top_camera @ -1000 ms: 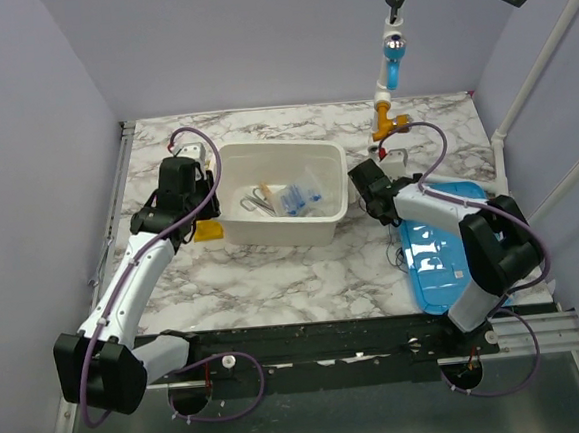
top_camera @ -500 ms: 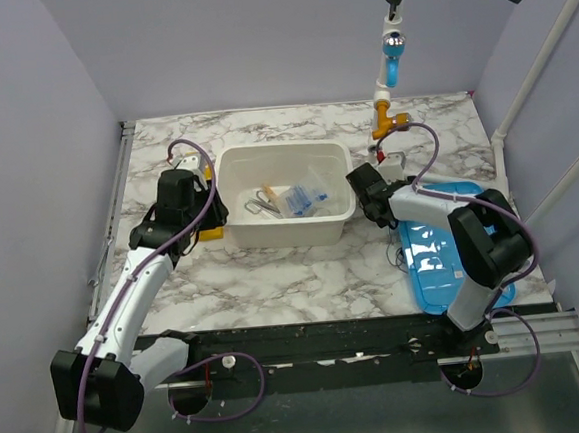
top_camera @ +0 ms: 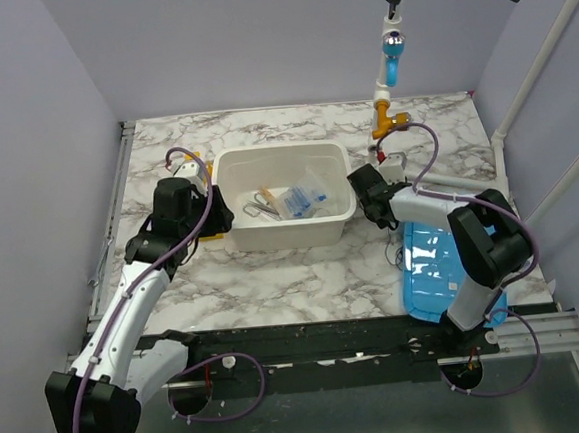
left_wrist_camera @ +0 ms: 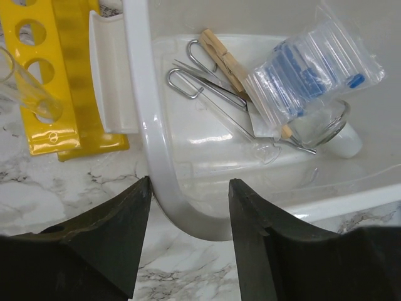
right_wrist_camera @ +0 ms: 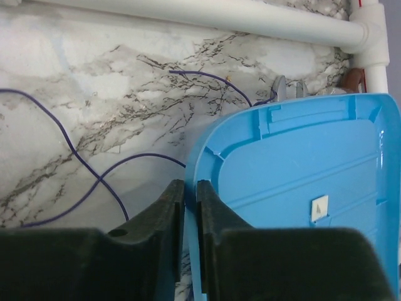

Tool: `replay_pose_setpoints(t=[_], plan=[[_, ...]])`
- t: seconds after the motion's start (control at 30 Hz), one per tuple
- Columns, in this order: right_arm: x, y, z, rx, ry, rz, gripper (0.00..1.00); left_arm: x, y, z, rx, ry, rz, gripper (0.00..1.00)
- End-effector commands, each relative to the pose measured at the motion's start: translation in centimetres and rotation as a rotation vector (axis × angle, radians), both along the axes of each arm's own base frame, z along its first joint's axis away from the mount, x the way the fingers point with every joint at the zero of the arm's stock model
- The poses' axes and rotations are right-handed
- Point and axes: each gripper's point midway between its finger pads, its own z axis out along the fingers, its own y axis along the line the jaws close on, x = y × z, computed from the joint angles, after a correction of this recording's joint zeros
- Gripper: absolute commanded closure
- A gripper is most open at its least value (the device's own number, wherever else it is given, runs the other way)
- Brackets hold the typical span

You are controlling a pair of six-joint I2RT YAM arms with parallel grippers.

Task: Organize the chemistry lab equipment

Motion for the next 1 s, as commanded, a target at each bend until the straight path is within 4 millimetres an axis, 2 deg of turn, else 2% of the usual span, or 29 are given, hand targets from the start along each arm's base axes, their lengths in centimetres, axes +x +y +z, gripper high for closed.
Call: replay_pose_setpoints(t=[0.0,0.13,0.4,0.63,0.77,0.97], plan=[[-2.3,-1.3,0.2,-0.039,0.075,-0.001,0.85,-0.3,-0.3,2.4,-0.02,-0.095,-0.023,0.44],[-2.6,-1.3,2.3,-0.001,0.031,-0.008,0.99,-0.3,0.2,4.0,-0.012,-0.156,-0.008,0.38],[-3.6,-0.9,7.6,0.137,-0.094,-0.007,0.99,-0.6,0.9,7.3,0.009,-0.274,-0.008,0.13],[-3.9,0.4,12.8,0.293,-0.228,0.063,0.99,-1.1,0.5,10.4,0.0,-0.376,-0.057,0.06],[-4.1,1.2,15.9,0.382,-0.302,0.106,0.99,-2.2,-1.3,12.6,-0.054,-0.436,-0.154,0.05],[-4.2,3.5,21.6,0.579,-0.443,0.195,0.99,-5.2,-6.1,16.4,-0.197,-0.553,-0.376,0.05]])
